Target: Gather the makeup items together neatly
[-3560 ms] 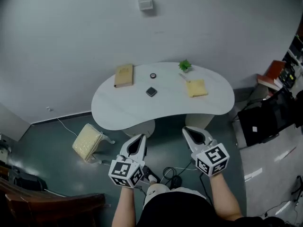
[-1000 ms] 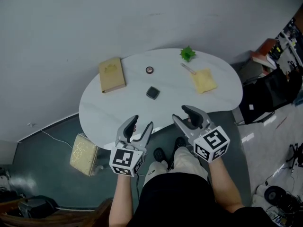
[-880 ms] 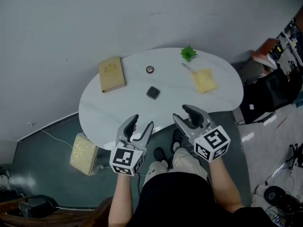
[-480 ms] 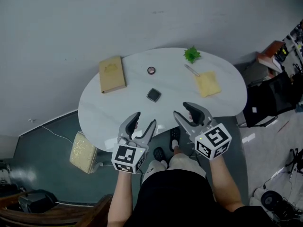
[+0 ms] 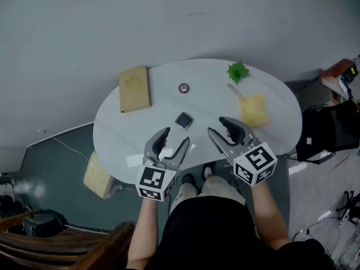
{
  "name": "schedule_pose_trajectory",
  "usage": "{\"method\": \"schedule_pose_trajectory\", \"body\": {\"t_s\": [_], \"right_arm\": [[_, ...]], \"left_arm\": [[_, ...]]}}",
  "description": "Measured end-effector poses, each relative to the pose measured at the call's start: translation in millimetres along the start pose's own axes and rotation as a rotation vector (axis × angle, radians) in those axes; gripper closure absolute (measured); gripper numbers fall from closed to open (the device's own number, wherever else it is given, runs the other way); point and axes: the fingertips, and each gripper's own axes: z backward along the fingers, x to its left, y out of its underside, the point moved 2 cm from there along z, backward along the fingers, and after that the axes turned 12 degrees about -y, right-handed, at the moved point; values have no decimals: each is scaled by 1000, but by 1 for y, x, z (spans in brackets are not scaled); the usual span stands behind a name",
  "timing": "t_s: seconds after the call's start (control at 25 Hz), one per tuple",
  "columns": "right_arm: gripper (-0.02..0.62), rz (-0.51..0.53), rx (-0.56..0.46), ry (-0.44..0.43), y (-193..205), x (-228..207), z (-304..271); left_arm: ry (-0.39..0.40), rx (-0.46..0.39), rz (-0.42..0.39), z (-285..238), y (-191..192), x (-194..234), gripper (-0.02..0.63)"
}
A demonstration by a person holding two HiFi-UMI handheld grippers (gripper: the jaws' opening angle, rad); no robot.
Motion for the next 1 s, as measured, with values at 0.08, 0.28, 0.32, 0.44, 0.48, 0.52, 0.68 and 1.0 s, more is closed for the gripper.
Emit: {"method": "schedule_pose_trajectory", "body": {"t_s": [0.08, 0.28, 0.32, 0.44, 0.48, 0.52, 0.68, 1.0], "right_arm": [[428, 1, 9, -23, -3, -14, -6], [428, 9, 24, -82, -8, -42, -14], [428, 11, 29, -93, -8, -46, -16], [428, 20, 50, -124, -5, -57, -23], [428, 22, 60, -132, -4, -59, -25], [428, 22, 68, -138, -3, -60, -27], [428, 21, 78, -161, -1, -65, -32], [428, -1, 91, -179, 11, -71, -41]], "left_arm": [[-16, 13, -7, -13, -1, 1, 347], [-74, 40, 21, -38, 3, 4, 344], [-84, 47, 25, -41, 5, 4, 342], [-106, 73, 35, -52, 15, 4, 339], [-110, 83, 36, -55, 19, 3, 333], [-114, 93, 38, -56, 23, 3, 330], [-122, 121, 37, -64, 35, 2, 320], [-112, 169, 14, -85, 59, 9, 308]]}}
